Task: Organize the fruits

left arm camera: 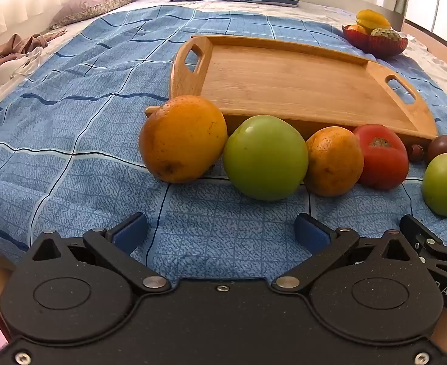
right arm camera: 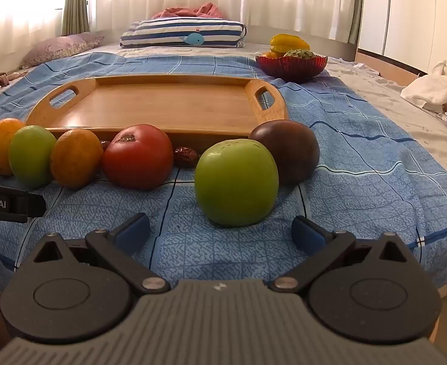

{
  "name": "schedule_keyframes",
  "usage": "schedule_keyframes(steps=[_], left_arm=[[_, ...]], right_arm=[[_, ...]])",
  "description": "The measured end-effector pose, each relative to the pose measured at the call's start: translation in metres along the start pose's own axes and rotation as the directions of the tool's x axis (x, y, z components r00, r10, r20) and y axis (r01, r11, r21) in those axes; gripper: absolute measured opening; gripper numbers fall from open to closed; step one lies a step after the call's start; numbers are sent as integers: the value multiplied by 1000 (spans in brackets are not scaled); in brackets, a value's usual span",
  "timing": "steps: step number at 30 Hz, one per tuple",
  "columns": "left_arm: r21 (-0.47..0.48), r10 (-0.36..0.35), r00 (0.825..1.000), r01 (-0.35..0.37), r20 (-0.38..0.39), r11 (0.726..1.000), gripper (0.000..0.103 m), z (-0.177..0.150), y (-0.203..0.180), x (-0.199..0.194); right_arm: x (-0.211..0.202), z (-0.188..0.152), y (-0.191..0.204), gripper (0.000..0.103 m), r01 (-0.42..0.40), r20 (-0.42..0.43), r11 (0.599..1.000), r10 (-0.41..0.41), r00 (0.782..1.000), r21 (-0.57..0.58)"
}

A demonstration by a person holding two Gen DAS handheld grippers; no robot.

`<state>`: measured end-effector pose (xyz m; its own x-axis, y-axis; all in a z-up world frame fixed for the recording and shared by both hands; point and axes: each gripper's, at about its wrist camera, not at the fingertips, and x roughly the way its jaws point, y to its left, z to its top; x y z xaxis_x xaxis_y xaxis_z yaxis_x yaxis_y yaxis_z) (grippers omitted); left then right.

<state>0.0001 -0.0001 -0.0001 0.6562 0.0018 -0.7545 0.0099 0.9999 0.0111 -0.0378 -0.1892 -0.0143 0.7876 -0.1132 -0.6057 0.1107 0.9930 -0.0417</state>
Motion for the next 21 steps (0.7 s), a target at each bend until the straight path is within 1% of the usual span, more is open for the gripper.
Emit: schedule_keyframes(steps=[21], left_arm=[[-3,-3,1000,3,8,1000,103,0,0,0]], right_arm=[[0,-1,3,103,11,7,1000,-11,1000,-2]])
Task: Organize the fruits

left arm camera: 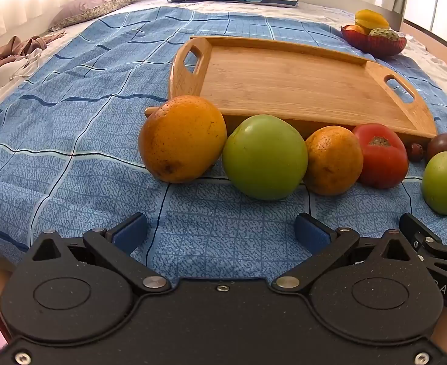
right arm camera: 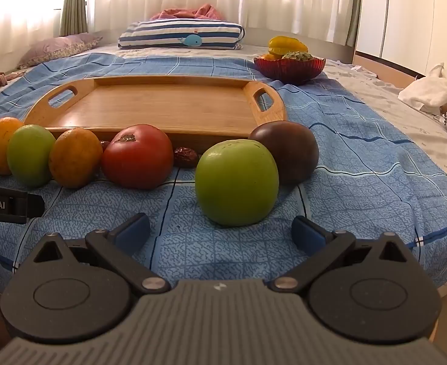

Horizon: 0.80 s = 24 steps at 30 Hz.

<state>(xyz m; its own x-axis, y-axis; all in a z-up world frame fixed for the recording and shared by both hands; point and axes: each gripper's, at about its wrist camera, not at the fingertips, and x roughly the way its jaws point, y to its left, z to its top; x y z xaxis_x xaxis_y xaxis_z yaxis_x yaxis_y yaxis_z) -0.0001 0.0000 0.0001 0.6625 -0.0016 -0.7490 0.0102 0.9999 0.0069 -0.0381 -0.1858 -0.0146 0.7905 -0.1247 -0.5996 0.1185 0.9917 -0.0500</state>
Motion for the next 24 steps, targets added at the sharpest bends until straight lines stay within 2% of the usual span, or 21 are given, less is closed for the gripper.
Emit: schedule_keyframes(steps=[24], left_arm=[[1,1,1000,-1,3,1000,103,0,0,0]], right_arm=[[-2,1,-2,103,2,4,1000,-2,1000,-2]])
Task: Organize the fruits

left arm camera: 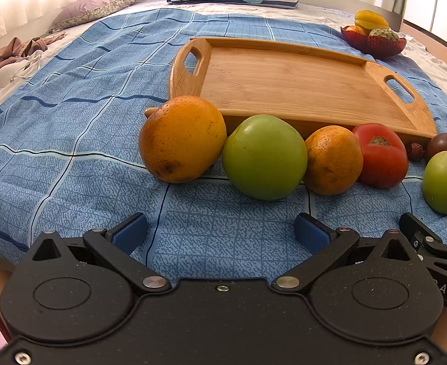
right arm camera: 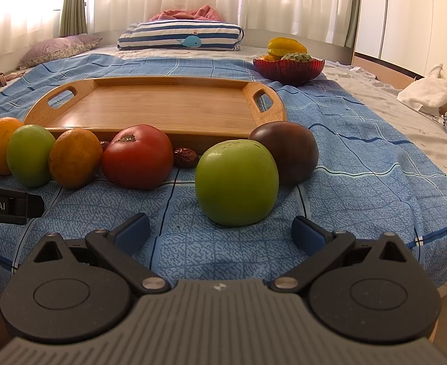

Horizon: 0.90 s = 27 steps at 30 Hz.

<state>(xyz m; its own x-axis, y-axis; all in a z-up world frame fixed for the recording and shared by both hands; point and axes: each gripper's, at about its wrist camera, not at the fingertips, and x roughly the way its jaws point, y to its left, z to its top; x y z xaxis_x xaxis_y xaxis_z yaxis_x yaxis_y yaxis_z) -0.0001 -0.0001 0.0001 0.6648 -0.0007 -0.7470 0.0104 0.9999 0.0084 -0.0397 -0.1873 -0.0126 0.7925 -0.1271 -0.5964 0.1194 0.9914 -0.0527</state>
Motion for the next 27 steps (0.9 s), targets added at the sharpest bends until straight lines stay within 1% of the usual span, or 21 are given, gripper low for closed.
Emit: schedule_keyframes(steps=[27], left_arm=[[2,2,1000,-2,4,1000,103,0,0,0]], right_arm=[[-2,1,1,103,5,3,1000,-5,1000,-2]])
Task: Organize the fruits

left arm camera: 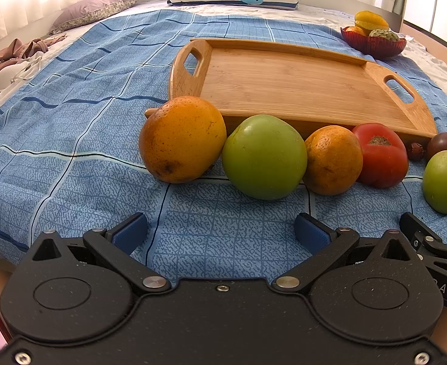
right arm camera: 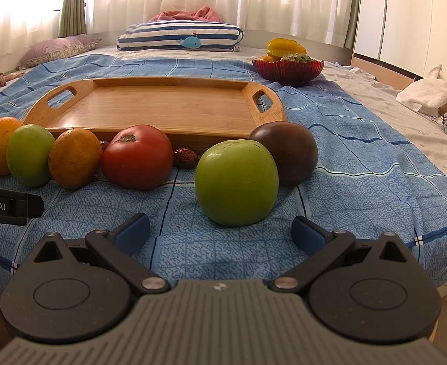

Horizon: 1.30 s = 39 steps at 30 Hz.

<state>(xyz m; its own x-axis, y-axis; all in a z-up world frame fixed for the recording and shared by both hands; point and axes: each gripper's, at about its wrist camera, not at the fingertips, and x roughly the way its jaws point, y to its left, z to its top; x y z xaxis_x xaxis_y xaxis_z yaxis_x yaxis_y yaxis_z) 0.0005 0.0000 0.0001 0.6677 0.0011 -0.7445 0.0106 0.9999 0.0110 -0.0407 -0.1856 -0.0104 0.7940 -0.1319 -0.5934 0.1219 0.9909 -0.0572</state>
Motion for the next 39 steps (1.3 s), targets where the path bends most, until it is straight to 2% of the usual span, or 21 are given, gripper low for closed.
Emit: schedule_keyframes(steps=[15,21,27,30,33,39], left_arm=[[-4,-3,1000,3,9,1000,103,6,2,-2],[0,0,1000,0,21,1000,103,-2,0,-7],[2,-5,999,4,37,1000,103,-5,1,-6],[12,-7,998,6,58,1000,103,-8,0,-7],[20,-10,995,9,100,1000,103,-14,1,-7],[30,-8,992,4,130,1000,103,-14,0,-9]], right_arm=[[4,1,0,103,9,-2,1000,-9,1000,13],[6,0,2,103,20,0,1000,-20,1000,20],[4,-7,4,103,30,33,999,-31,999,35],[4,-11,8,103,48,55,999,-49,997,22],[5,-8,10,103,57,41,998,-58,997,25],[2,-5,1,103,18,57,999,-21,998,45]])
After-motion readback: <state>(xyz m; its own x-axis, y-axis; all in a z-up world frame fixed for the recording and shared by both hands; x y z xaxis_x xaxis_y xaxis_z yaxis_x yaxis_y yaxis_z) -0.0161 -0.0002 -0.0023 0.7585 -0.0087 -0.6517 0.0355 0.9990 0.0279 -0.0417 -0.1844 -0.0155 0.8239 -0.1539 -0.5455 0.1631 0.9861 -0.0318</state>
